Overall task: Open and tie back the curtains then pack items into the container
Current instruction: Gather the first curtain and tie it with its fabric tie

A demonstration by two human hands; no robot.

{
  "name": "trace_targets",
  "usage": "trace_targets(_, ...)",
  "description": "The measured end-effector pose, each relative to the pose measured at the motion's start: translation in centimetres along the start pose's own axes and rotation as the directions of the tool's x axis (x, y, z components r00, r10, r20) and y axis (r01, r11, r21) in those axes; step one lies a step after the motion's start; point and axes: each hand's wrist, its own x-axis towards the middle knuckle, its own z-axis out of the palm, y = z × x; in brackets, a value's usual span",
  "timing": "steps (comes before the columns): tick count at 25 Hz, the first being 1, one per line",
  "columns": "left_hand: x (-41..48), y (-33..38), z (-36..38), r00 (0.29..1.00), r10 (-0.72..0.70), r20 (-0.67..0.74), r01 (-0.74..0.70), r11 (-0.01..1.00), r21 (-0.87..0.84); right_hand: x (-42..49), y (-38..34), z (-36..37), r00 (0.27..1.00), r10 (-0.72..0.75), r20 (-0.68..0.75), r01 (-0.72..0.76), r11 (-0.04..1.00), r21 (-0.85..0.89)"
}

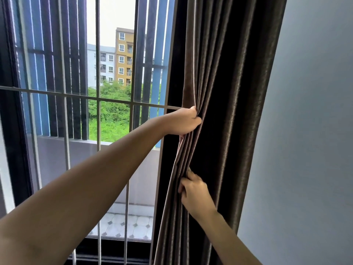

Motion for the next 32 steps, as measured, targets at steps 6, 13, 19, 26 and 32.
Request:
trace_targets(6, -0.1, 0.6, 0.8, 0.997, 0.043, -0.068, -0.039, 0.997, 0.061, 0.0, -0.6, -0.7, 0.994, 0.021, 0.104, -0.021, 1.0, -0.003)
trace_targets(13, -0.7, -0.9, 0.2, 0.989, 0.107, -0.097, -0.094, 0.987, 0.132, 2.0, 1.2, -8.5, 0.757, 0.031, -0.653, 0.01, 0.998, 0.059)
trace_targets(19, -1.0, -0.9, 0.2, 0.993, 0.089, -0.074, -0.081, 0.992, 0.1, 6.7, 1.8, -11.3, 0.966, 0.118, -0.23, -0.133, 0.99, -0.05)
trace_targets(26, -0.4, -1.0, 0.1, 0.998, 0.049, -0.05, -0.043, 0.994, 0.098, 0.7, 1.0, -3.4, 0.999, -0.027, -0.044, 0.028, 0.999, 0.039)
trace_targets(32, -0.2, 0.3, 0.7, 0.998, 0.049, -0.027, -0.049, 0.999, 0.022, 0.1, 0.1, -2.6, 0.995, 0.043, -0.087, -0.039, 0.998, 0.053)
